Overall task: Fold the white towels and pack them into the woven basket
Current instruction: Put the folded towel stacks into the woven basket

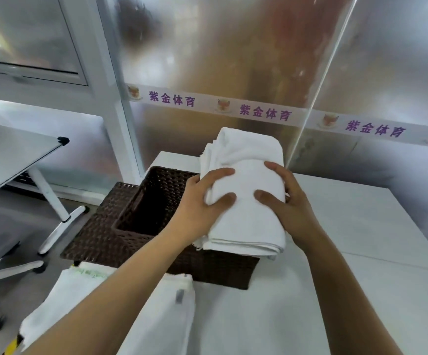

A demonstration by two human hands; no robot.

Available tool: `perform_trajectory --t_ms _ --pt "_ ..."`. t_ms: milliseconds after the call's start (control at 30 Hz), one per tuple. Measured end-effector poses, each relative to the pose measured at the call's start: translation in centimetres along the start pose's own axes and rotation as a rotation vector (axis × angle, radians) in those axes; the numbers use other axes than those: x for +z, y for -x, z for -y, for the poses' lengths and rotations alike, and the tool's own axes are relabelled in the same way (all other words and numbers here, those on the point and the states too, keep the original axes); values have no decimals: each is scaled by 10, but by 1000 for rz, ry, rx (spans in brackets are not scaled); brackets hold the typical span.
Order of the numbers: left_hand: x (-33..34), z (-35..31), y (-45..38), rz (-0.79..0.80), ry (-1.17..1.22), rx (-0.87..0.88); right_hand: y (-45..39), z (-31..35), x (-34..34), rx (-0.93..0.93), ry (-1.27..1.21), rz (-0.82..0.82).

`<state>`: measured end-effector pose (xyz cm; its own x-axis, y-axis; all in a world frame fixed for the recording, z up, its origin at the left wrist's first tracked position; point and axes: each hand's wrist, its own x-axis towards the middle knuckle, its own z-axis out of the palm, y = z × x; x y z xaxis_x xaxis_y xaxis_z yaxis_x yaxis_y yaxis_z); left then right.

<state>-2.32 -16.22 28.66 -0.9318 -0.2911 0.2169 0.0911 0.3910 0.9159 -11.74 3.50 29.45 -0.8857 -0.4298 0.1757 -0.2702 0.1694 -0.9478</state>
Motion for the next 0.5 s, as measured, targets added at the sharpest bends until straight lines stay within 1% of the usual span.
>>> perform_trajectory --t_ms 233,367,500 --pt "-87 60 -55 63 -62 -77 -54 -7 97 92 -111 -5" --pt "-112 105 -77 106 -86 -107 -76 -27 141 162 -128 -2" --pt "-124 155 -91 166 -107 -161 -90 -56 169 241 -139 57"
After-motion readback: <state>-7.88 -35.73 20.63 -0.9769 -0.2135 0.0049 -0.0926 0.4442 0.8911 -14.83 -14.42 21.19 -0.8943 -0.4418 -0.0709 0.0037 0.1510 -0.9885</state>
